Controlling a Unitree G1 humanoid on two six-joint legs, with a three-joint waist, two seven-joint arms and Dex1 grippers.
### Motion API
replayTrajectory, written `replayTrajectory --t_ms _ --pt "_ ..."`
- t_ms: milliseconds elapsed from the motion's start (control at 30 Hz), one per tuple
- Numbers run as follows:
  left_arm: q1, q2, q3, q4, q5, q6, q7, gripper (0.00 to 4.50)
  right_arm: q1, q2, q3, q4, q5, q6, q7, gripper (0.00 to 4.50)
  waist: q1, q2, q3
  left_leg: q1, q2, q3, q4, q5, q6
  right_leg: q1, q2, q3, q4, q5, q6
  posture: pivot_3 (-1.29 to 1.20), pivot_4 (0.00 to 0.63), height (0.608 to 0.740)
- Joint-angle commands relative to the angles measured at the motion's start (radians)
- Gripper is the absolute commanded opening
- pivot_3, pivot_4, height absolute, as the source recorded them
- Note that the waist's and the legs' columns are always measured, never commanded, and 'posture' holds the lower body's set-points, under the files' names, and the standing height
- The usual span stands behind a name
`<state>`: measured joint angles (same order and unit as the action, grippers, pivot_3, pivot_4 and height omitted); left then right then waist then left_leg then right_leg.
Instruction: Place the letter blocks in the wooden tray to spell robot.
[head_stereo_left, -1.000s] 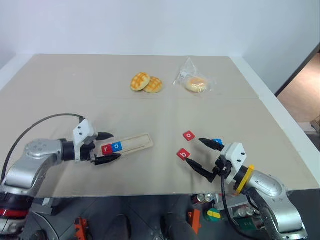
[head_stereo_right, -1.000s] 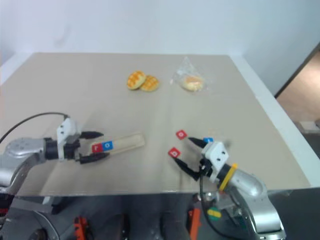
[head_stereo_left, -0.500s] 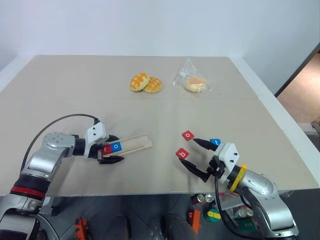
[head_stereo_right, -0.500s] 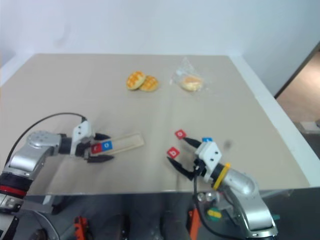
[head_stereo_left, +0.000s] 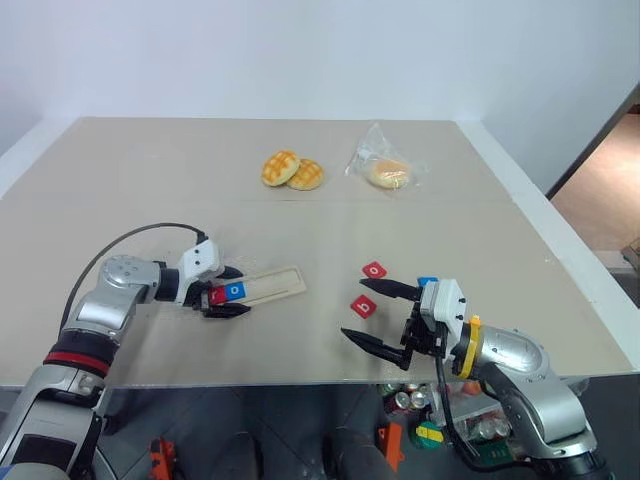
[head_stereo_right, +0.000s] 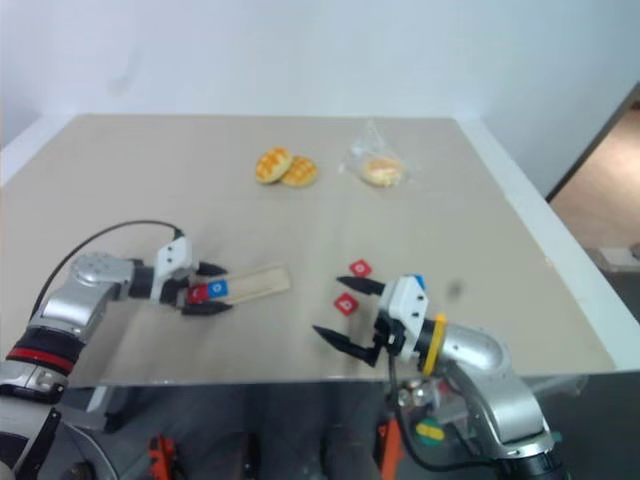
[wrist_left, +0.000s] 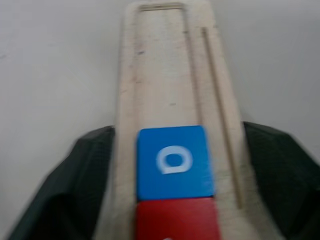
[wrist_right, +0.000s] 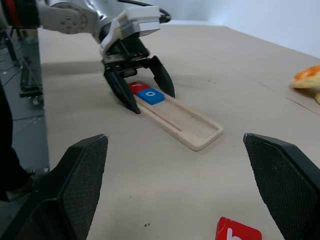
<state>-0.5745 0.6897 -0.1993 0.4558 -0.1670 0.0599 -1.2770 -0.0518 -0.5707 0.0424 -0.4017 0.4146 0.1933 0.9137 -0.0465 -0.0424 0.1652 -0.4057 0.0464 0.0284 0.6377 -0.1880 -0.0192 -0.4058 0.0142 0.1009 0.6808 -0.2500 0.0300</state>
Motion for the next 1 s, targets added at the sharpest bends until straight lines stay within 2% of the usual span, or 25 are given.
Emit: replayTrajectory --t_ms 33,200,333,433,567,1000 --pt "0.017 0.016 -0.031 0.033 0.059 -0.009 -0.019 3.20 -0.024 -0.015 -0.004 -0.013 0.030 0.017 0.023 4.50 0.000 0.000 -0.001 0.000 0.000 0.000 0.000 0.000 0.000 0.000 0.000 0.000 0.000 0.000 0.000 0.00 0.150 0.740" --pt "0.007 0.012 -0.048 -0.021 0.079 -0.051 -0.039 3.20 -0.048 -0.026 -0.014 0.012 0.031 0.024 0.044 4.50 0.000 0.000 -0.001 0.000 0.000 0.000 -0.002 0.000 0.000 -0.001 0.000 0.000 0.000 0.000 0.000 0.00 0.150 0.740" --pt "0.004 -0.023 -0.087 -0.173 0.079 0.027 -0.041 3.20 -0.068 -0.030 -0.021 0.033 0.023 0.018 0.048 4.50 0.003 0.000 0.000 -0.002 0.000 -0.001 -0.003 -0.001 -0.001 -0.002 0.000 -0.001 0.000 -0.002 0.001 0.00 0.150 0.740" --pt "-0.019 -0.055 -0.147 -0.267 0.166 0.088 0.024 3.20 -0.075 -0.031 -0.022 0.045 0.011 0.006 0.044 4.50 0.006 -0.001 0.000 -0.004 -0.003 -0.001 -0.003 -0.001 -0.002 -0.001 -0.002 0.000 -0.001 -0.004 0.004 0.00 0.150 0.740" --pt "-0.020 -0.097 -0.187 -0.381 0.176 0.217 0.051 3.20 -0.052 -0.034 -0.008 0.030 -0.006 -0.003 0.041 4.50 0.005 -0.001 0.000 -0.006 -0.007 -0.001 -0.003 -0.002 -0.002 -0.001 -0.004 0.002 -0.002 -0.005 0.008 0.00 0.150 0.740" --pt "-0.030 -0.147 -0.231 -0.444 0.203 0.342 0.113 3.20 -0.036 -0.024 0.002 0.010 -0.021 0.001 0.024 4.50 0.004 -0.001 0.000 -0.006 -0.008 -0.004 -0.002 -0.002 -0.001 -0.001 -0.004 0.001 -0.001 -0.007 0.007 0.00 0.150 0.740"
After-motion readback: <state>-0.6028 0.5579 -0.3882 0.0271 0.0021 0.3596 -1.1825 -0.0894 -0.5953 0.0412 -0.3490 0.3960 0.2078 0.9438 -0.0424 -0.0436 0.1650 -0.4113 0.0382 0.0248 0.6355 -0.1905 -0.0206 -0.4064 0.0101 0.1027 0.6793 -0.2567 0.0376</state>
